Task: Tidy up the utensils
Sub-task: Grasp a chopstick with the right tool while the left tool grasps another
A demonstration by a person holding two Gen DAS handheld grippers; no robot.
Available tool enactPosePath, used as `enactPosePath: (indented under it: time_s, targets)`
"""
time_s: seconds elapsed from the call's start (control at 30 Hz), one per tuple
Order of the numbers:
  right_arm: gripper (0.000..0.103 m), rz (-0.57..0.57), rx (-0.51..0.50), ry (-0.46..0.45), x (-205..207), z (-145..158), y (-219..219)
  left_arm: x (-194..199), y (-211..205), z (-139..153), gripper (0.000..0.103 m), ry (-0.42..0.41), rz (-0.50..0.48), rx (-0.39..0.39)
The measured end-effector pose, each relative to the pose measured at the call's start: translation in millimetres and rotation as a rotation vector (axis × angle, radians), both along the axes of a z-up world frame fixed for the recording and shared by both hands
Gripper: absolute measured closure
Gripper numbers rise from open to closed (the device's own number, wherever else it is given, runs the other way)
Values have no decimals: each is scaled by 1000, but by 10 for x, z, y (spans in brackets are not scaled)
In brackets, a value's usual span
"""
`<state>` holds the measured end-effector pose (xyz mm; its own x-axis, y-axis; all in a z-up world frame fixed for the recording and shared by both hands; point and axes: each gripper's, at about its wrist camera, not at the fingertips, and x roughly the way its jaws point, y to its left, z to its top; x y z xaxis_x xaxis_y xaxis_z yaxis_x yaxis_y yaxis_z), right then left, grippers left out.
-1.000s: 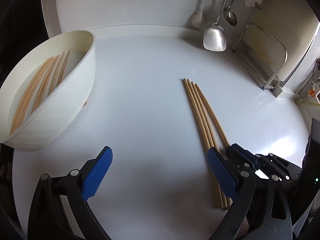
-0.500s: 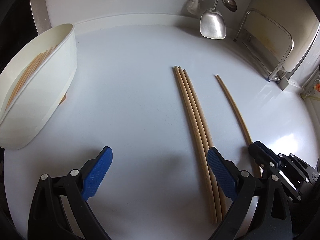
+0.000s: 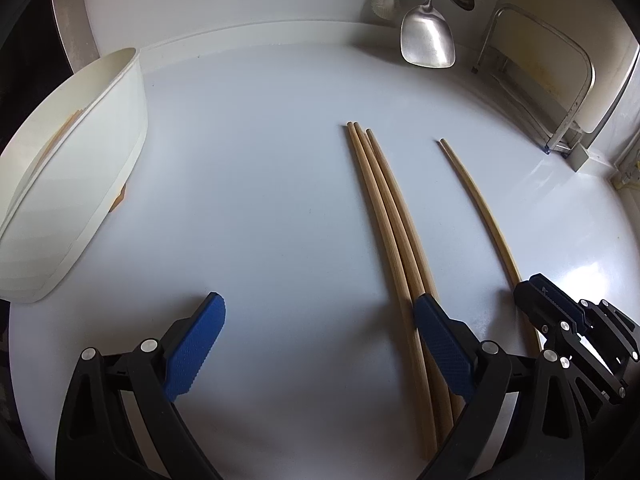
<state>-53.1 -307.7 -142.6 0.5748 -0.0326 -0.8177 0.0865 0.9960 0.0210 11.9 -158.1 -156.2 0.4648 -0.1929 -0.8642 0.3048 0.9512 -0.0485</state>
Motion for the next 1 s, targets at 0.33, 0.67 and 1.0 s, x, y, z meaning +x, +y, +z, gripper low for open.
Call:
enactPosePath:
  time_s: [0.33,0.67,1.0]
  targets:
    - [81,11,-39,8,29,-2,32,17,-43,-17,7,-47,-7,86]
    - [75,22,-63,7,64,-2,84,108,-38,-24,17,-61,-13,84]
    - [97,49,-57,10,93,3,143,-35,-141,26,95,-55,-85,43]
